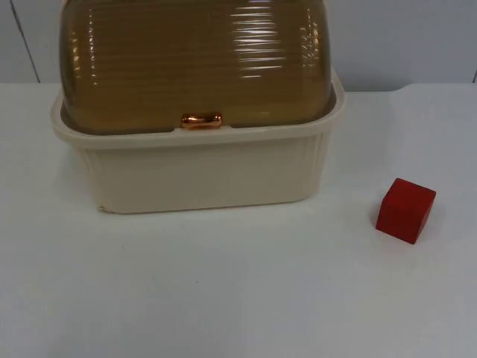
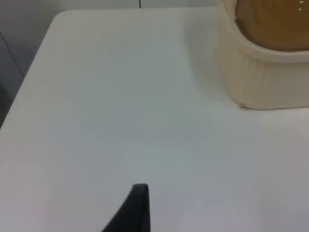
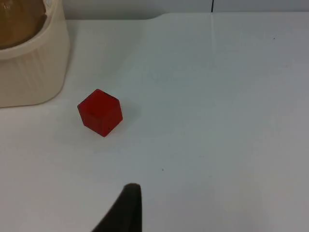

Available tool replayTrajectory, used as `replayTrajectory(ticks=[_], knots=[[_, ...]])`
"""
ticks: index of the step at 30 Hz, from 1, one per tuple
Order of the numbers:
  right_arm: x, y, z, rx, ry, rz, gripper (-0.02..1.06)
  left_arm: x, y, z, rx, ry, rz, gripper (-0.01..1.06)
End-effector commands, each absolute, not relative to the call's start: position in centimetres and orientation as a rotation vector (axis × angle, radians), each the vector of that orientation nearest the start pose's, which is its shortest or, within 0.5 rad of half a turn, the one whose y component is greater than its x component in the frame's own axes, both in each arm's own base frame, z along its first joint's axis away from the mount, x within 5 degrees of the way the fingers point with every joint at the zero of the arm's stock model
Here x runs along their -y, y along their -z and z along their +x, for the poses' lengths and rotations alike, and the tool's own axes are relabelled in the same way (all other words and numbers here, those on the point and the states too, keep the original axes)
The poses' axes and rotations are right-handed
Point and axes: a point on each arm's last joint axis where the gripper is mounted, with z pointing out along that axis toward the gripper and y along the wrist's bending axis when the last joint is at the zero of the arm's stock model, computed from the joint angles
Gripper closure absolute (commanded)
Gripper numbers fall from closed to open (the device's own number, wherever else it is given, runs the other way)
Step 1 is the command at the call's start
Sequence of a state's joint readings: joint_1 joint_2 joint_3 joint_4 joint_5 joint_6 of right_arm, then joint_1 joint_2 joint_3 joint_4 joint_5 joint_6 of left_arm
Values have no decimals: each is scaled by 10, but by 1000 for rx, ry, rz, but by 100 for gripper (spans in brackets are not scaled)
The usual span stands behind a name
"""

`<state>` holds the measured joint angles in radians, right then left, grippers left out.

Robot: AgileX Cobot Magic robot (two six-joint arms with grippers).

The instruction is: Open the box lid with the left hand, place the block into the box with the right hand, then close the box lid with the left hand.

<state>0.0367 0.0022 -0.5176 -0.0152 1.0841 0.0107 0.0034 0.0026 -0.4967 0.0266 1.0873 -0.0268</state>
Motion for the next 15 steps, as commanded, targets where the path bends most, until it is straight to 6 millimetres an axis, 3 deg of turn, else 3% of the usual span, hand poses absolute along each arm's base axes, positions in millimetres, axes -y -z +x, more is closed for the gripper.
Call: replayTrajectory(ticks=[1, 4, 6, 9, 15], knots=[[2, -285, -9, -2024, -9, -17, -1, -1, -281, -7, -2033, 8, -42, 0], [2, -297, -14, -1998, -13, -9, -1, -2, -292, -7, -2012, -4, -56, 0], [2, -316, -11, -1994, -18, 4, -1, -6, -309, -3, -1991, -50, -57, 0], [1, -336, 3, -2024, -21, 6, -1, -7, -340, 10, -1919, -65, -77, 0], [0, -367, 20, -2009, -37, 17, -1, -8, -370, 38, -1885, -72, -76, 0]])
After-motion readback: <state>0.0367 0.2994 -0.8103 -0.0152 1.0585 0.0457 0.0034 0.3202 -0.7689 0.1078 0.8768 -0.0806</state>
